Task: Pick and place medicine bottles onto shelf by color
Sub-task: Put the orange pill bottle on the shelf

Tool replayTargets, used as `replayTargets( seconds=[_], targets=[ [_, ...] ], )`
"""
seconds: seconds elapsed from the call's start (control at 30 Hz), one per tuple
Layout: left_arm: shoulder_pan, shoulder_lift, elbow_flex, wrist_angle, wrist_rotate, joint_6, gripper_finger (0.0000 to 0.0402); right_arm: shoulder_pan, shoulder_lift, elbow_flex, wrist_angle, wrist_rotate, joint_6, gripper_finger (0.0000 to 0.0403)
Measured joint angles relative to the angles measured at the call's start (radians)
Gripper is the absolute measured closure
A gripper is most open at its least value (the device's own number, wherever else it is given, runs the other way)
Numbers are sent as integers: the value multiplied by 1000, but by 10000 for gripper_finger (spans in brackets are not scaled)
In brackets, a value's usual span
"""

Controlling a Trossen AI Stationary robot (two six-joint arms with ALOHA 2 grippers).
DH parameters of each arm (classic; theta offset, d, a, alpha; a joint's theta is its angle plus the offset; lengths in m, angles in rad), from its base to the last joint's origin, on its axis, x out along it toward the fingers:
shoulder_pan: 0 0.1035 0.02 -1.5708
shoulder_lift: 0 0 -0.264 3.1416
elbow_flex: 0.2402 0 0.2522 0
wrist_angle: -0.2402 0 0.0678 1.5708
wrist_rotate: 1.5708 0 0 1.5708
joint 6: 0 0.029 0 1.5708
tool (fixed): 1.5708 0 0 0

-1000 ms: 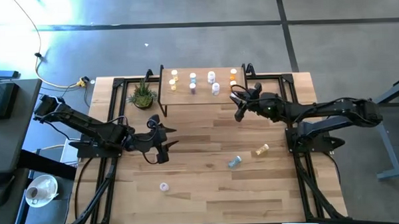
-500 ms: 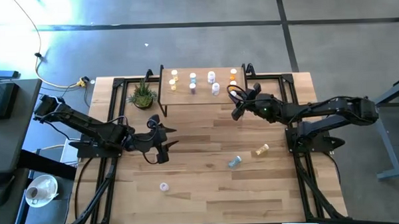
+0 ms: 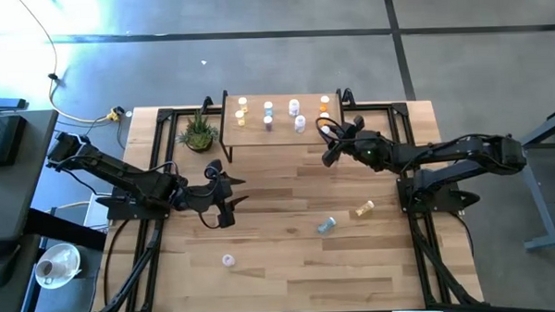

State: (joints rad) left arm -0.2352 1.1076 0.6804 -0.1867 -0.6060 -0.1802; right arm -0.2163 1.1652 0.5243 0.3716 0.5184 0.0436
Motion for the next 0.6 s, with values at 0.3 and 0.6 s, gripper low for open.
replayTargets(
  seconds=[0.3, 0.6],
  targets=[
    [0, 0, 0, 0, 0, 0, 200, 0, 2, 0, -6, 1, -10, 244],
    [0, 0, 0, -4, 0, 0, 200, 0, -11, 13, 10, 0, -28, 242]
  ],
)
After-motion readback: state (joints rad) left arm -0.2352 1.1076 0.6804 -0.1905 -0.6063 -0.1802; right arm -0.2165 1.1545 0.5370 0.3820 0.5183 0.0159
